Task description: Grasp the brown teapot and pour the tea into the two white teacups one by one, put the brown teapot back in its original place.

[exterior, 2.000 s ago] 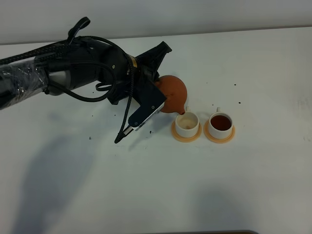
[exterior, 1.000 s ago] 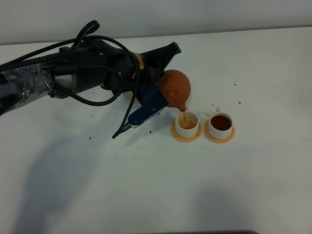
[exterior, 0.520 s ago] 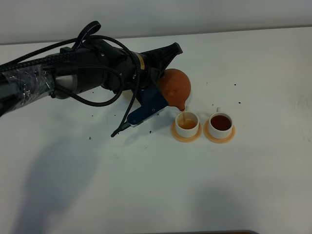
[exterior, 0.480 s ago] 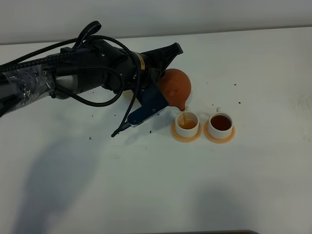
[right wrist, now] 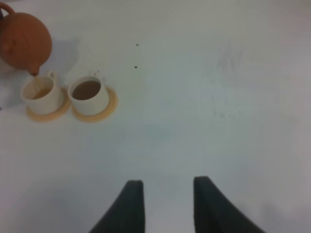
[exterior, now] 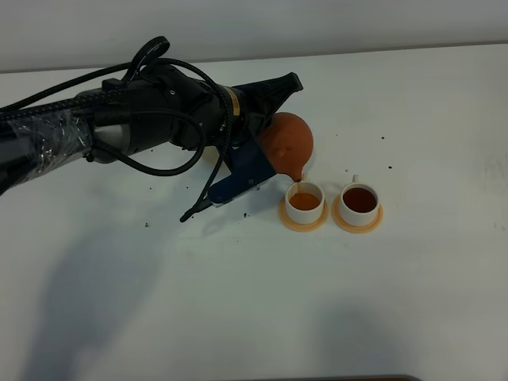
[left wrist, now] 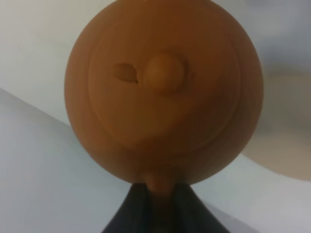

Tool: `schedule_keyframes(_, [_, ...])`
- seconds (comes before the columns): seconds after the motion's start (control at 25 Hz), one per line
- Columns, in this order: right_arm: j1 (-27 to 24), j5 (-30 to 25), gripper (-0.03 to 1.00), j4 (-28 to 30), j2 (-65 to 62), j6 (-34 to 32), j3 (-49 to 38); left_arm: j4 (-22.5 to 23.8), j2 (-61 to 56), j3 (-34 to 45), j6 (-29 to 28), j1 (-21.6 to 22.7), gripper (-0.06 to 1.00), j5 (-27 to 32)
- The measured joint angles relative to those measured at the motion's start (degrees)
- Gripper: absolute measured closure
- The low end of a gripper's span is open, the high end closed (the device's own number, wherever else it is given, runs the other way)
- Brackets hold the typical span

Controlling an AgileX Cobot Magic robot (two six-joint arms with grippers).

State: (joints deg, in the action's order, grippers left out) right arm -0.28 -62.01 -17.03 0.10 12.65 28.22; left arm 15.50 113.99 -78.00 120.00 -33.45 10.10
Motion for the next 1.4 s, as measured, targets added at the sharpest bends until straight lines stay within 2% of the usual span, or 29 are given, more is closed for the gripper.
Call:
schedule_keyframes(0.28, [0.0,0.0,0.73,0.0,0.0,0.0,0.0,1.4,-0.1,0.0,0.0,-0.9,0.83,-1.3])
schedule_keyframes(1.4, [0.0,0.0,0.73,0.0,0.0,0.0,0.0,5.9,-0.2,0.0,0.0,-2.0,0.83,-0.3])
